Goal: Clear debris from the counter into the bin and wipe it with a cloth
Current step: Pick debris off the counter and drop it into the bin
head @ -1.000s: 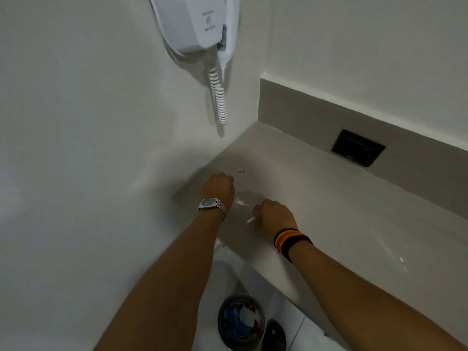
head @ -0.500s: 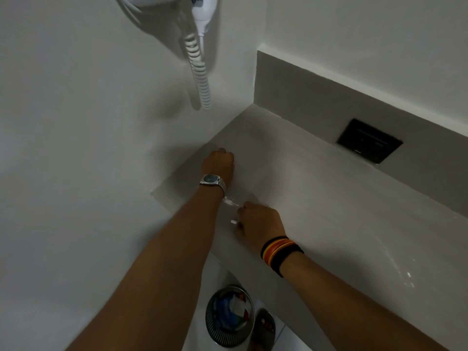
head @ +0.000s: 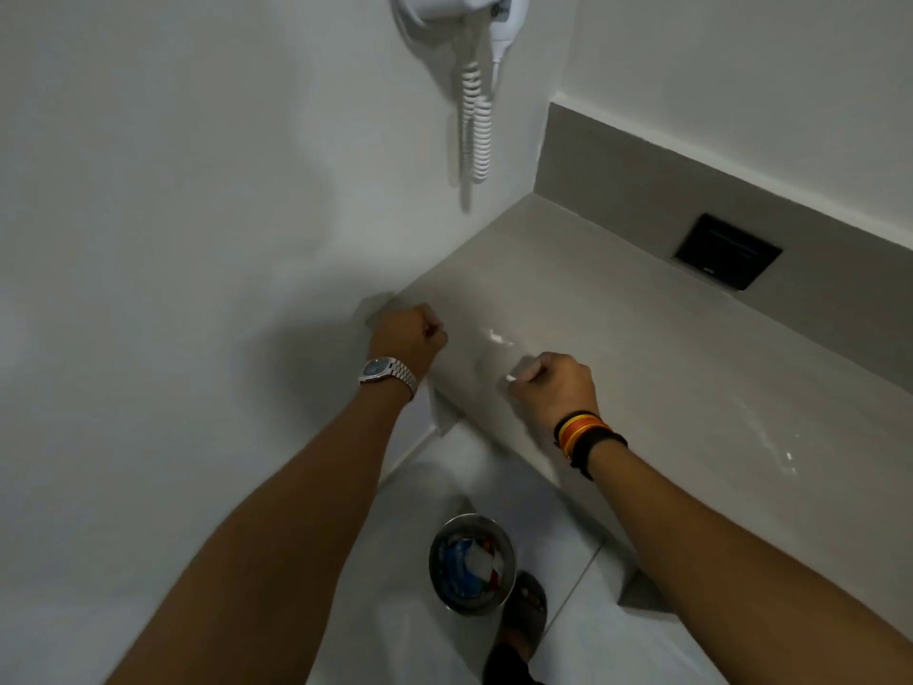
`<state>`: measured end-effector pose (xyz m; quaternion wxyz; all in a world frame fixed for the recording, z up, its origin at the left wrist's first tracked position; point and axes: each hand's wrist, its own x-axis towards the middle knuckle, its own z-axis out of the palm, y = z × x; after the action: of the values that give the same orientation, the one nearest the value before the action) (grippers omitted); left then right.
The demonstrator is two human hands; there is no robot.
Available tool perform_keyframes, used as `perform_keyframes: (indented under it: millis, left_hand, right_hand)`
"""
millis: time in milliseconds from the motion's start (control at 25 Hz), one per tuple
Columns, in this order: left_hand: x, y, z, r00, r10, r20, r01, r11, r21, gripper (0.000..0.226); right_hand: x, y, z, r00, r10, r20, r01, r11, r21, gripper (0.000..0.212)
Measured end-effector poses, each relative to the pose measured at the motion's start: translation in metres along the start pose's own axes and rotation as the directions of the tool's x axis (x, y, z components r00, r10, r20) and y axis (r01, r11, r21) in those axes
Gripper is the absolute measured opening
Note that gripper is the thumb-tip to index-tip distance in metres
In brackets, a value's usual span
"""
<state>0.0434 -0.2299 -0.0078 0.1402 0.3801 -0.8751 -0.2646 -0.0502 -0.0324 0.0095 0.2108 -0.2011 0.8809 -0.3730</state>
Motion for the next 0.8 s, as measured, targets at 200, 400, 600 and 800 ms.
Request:
perform_keyframes:
  millis: [200, 400, 600, 800]
  left_hand:
    - [-0.121, -0.056, -0.015, 0.995, -0.098, 0.021, 0.099, 0.995, -0.031, 0.012]
    - [-0.226, -0.089, 0.02, 0.959, -0.24, 0.15, 0.256, 0.962, -0.097, 0.012]
    - [-0.282, -0.127, 0.122, 0.886, -0.365, 0.285, 0.38, 0.925, 0.003, 0.017]
    - [-0.291, -0.18, 0.263, 0.873, -0.37, 0.319, 0.353, 0.929, 0.111, 0.025]
  right_hand:
    - [-0.06, 0.012, 0.018, 0.99, 0.068, -0.123, -0.06, 0.996, 0.062, 0.023]
    - [-0.122, 0.048, 0.074, 1.0, 0.015, -0.016, -0.015, 1.0, 0.01, 0.014]
    - [-0.139, 0.162, 0.151, 0.942, 0.327, 0.078, -0.33, 0.944, 0.026, 0.011]
    - [-0.104, 0.293, 0.242, 0.928, 0.37, 0.045, -0.37, 0.929, -0.01, 0.014]
